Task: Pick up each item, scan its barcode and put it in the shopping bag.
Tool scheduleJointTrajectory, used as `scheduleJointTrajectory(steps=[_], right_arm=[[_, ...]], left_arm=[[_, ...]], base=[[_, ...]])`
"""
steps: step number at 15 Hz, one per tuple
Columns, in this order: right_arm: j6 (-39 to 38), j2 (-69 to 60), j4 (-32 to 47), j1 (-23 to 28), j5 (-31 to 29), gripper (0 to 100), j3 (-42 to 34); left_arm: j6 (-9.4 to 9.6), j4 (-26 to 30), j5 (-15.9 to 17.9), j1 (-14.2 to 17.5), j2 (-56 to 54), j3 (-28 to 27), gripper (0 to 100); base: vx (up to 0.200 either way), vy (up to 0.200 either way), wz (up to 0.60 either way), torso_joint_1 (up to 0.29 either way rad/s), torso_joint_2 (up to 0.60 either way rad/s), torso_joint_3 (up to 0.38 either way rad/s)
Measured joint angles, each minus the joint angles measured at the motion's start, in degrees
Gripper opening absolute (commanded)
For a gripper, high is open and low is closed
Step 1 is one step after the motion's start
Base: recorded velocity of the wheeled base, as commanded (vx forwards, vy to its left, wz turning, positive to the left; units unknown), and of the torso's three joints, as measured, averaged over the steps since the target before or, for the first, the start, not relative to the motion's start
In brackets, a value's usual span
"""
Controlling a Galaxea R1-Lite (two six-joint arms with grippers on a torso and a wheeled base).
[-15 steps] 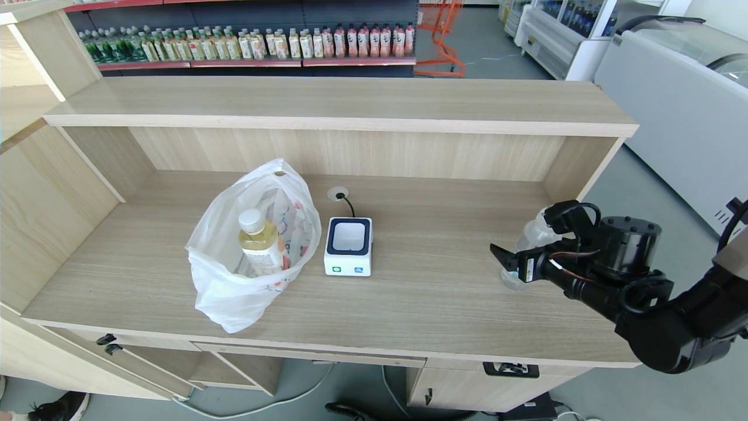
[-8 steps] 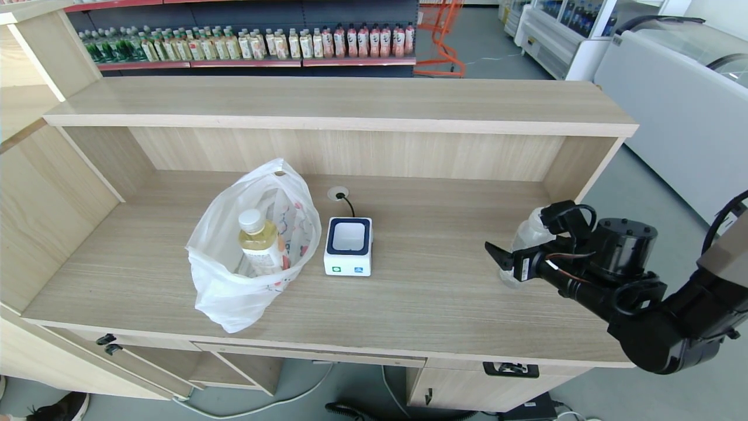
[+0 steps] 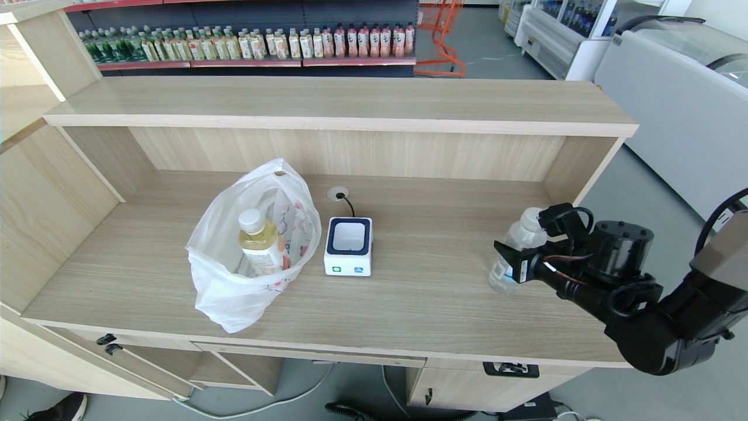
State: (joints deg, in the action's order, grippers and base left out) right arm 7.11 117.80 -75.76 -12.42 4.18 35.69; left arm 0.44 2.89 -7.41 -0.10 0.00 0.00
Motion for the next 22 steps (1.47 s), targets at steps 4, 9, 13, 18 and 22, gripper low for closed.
scheduleJointTrajectory(steps=[4, 9, 13, 18, 22], right_arm=[[0.8, 0.0, -0.1, -0.2, 0.0, 0, -0.1], [1.5, 1.7, -3.6, -0.1, 0.0, 0, -0.8], [1.6, 3.1, -4.5, -0.1, -0.1, 0, -2.4], [0.5, 2.7, -4.0, -0.1, 0.5, 0, -1.0], [-5.5, -5.1, 1.0, 0.0, 13.8, 0, -0.2]], left_arm=[[0.0, 0.0, 0.0, 0.0, 0.0, 0.0, 100], [0.0, 0.0, 0.0, 0.0, 0.0, 0.0, 100], [0.0, 0.0, 0.0, 0.0, 0.0, 0.0, 100], [0.0, 0.0, 0.0, 0.0, 0.0, 0.0, 100], [0.0, 0.0, 0.0, 0.0, 0.0, 0.0, 100]], base=[[0.0, 0.0, 0.0, 0.0, 0.0, 0.0], [0.0, 0.0, 0.0, 0.0, 0.0, 0.0], [0.0, 0.0, 0.0, 0.0, 0.0, 0.0], [0.0, 0.0, 0.0, 0.0, 0.0, 0.0], [0.0, 0.0, 0.0, 0.0, 0.0, 0.0]])
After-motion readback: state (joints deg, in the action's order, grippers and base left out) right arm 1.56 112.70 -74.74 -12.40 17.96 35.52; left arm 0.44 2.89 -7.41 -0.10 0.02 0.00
